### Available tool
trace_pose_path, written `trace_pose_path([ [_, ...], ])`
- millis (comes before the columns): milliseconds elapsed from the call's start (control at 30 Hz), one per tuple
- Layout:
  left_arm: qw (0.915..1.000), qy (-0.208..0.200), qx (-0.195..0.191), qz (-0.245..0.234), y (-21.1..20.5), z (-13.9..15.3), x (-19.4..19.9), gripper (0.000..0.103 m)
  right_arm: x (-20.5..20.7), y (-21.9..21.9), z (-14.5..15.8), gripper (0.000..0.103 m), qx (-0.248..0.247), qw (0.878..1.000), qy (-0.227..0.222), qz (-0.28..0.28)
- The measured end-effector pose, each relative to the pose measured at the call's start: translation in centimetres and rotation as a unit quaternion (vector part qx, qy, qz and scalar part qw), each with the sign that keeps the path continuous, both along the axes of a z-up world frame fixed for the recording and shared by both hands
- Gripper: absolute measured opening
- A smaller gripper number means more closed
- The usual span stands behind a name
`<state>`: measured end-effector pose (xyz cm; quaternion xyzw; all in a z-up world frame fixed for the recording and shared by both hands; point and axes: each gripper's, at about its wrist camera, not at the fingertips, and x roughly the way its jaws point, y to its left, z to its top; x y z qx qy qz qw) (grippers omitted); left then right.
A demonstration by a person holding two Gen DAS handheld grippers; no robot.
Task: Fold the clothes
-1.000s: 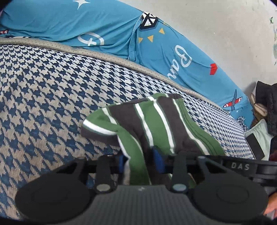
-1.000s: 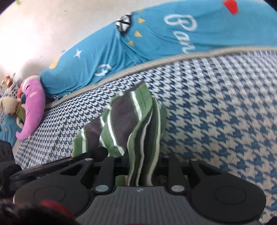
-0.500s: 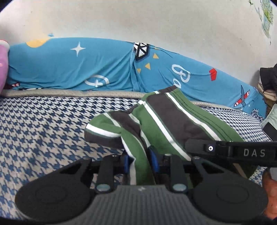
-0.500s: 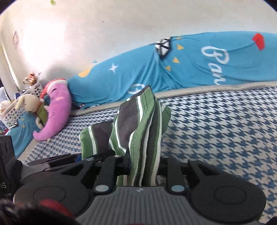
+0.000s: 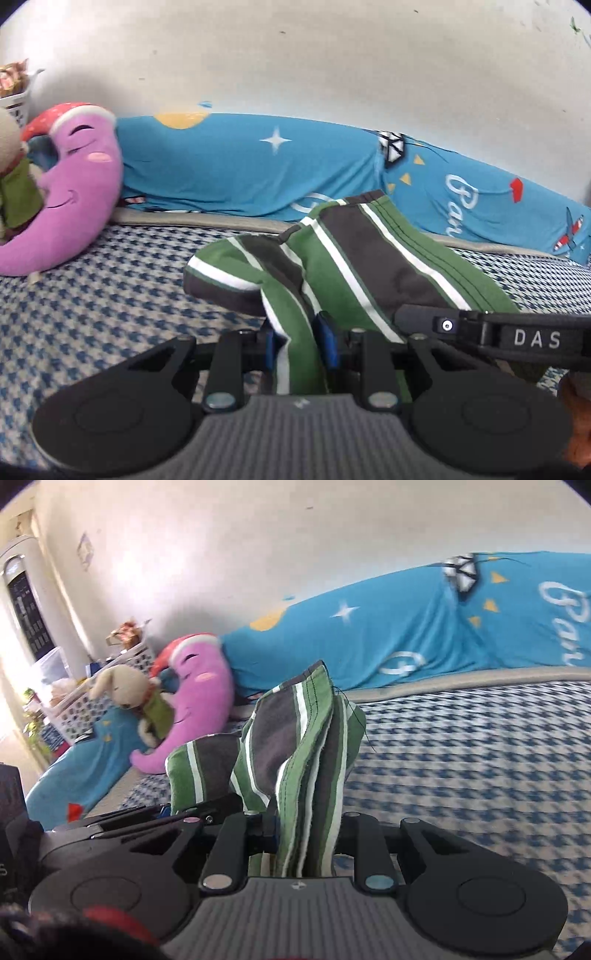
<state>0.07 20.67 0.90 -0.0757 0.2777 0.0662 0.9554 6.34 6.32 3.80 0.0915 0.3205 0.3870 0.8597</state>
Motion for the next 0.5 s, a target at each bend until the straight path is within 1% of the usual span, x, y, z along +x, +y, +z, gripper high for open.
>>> trace_pose_path([
  [233,0.9985,-0.005,0.014,0.052,3.8,0.6,-2.7,0.023,-1.5,5.0,-0.1,0.021,0.009,0.999,-0.002,0.044],
  [367,0.9964,-0.001,0.010,0.084,6.2,0.4,-3.9,0.023,-2.3,7.6,-0.5,0.021,0.011,0.998,-0.006,0.068],
  [500,0.9942,0.004,0.023,0.105,7.9,-0.2,-5.2,0.023,-2.9,10.1,-1.2,0.021,0.013,0.996,-0.002,0.089],
])
